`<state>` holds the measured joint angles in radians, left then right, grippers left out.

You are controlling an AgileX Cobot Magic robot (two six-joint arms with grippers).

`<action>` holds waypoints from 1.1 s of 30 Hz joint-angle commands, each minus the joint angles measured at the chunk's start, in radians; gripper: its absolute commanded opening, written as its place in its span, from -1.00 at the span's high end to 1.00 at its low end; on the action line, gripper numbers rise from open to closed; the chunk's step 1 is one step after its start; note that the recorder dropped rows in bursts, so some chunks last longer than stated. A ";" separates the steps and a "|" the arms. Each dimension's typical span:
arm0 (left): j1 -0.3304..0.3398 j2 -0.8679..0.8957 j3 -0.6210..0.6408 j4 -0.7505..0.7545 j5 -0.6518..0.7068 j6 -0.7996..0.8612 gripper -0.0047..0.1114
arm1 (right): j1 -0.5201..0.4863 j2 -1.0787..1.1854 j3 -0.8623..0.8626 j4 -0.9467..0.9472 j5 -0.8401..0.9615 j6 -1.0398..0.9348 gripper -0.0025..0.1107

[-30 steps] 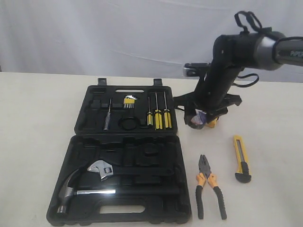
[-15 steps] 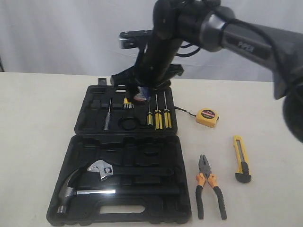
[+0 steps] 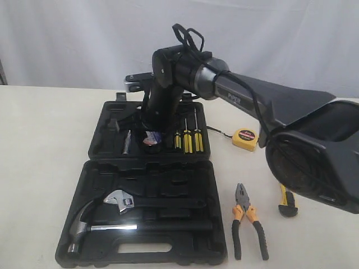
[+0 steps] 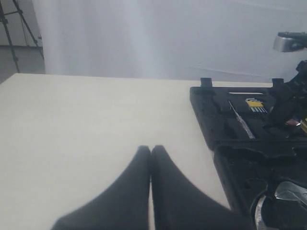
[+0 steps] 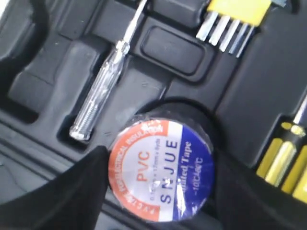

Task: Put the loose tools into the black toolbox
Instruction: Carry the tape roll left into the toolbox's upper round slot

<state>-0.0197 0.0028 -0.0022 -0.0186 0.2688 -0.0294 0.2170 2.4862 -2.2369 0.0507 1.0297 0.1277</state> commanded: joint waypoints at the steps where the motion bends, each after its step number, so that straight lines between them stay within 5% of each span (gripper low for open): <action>1: -0.002 -0.003 0.002 -0.002 -0.001 -0.001 0.92 | -0.003 0.017 -0.007 -0.038 -0.036 0.006 0.61; 16: -0.002 -0.003 0.002 -0.002 -0.001 -0.001 0.92 | -0.003 0.033 -0.007 -0.036 -0.038 0.032 0.61; 18: -0.002 -0.003 0.002 -0.002 -0.001 -0.001 0.92 | -0.003 0.033 -0.007 -0.037 -0.028 0.040 0.52; 25: -0.002 -0.003 0.002 -0.002 -0.001 -0.001 0.92 | -0.003 0.033 -0.007 -0.034 -0.016 0.040 -0.30; 33: -0.002 -0.003 0.002 -0.002 -0.001 -0.001 0.92 | -0.003 0.019 -0.007 -0.034 0.007 0.040 -0.37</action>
<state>-0.0197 0.0028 -0.0022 -0.0186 0.2688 -0.0294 0.2170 2.5216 -2.2408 0.0212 1.0234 0.1639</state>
